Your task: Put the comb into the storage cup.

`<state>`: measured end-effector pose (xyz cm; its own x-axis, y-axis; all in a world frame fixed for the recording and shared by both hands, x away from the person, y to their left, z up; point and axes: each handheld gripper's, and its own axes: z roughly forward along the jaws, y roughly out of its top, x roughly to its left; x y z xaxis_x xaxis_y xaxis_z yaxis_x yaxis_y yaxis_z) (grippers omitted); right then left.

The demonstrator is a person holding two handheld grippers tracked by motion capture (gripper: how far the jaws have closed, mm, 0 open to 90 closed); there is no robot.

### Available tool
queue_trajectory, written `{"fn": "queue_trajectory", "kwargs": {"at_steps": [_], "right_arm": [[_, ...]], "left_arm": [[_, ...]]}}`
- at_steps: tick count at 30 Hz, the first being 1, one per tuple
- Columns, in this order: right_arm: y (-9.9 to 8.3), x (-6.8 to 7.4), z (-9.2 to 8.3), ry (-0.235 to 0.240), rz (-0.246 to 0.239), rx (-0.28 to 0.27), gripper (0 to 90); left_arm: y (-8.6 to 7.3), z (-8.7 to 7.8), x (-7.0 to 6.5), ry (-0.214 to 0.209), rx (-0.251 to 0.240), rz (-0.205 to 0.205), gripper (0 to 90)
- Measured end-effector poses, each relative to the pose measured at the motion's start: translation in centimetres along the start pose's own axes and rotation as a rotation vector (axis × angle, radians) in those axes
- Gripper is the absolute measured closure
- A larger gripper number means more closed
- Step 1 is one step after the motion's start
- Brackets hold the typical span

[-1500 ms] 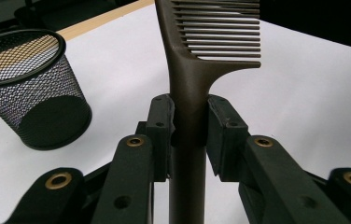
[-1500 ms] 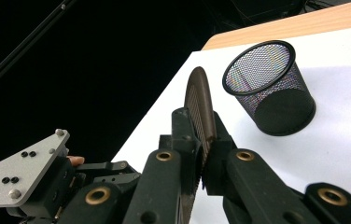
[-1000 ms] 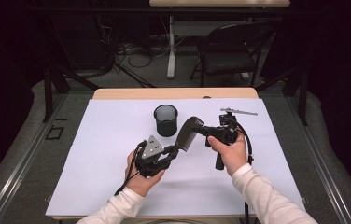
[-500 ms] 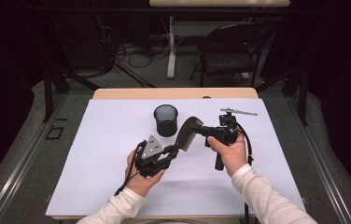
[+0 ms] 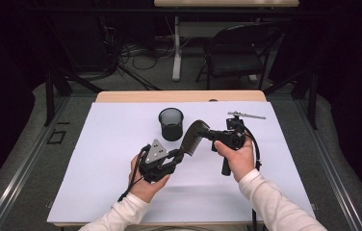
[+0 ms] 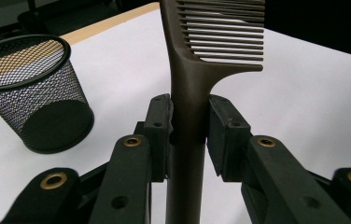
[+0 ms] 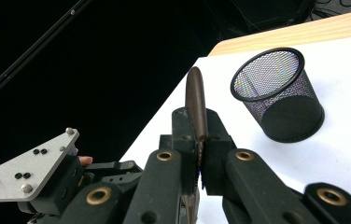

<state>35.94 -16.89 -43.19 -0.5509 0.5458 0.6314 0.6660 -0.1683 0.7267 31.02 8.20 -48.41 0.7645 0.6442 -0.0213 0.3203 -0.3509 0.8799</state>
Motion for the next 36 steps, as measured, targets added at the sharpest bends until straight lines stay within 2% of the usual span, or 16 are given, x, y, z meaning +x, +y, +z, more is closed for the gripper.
{"fn": "queue_trajectory", "kwargs": {"at_steps": [11, 26, 36], "right_arm": [[0.02, -0.02, -0.06, 0.0, -0.004, -0.005, 86.9], [0.21, -0.08, -0.32, -0.001, 0.0, -0.021, 86.8], [0.6, 0.1, -0.56, -0.007, -0.014, -0.038, 86.9]], "left_arm": [[0.02, -0.06, 0.07, -0.003, -0.007, -0.009, 66.5], [0.03, 0.02, 0.32, -0.002, -0.004, -0.02, 55.3], [0.07, 0.01, 0.73, -0.007, -0.034, -0.041, 45.1]]}}
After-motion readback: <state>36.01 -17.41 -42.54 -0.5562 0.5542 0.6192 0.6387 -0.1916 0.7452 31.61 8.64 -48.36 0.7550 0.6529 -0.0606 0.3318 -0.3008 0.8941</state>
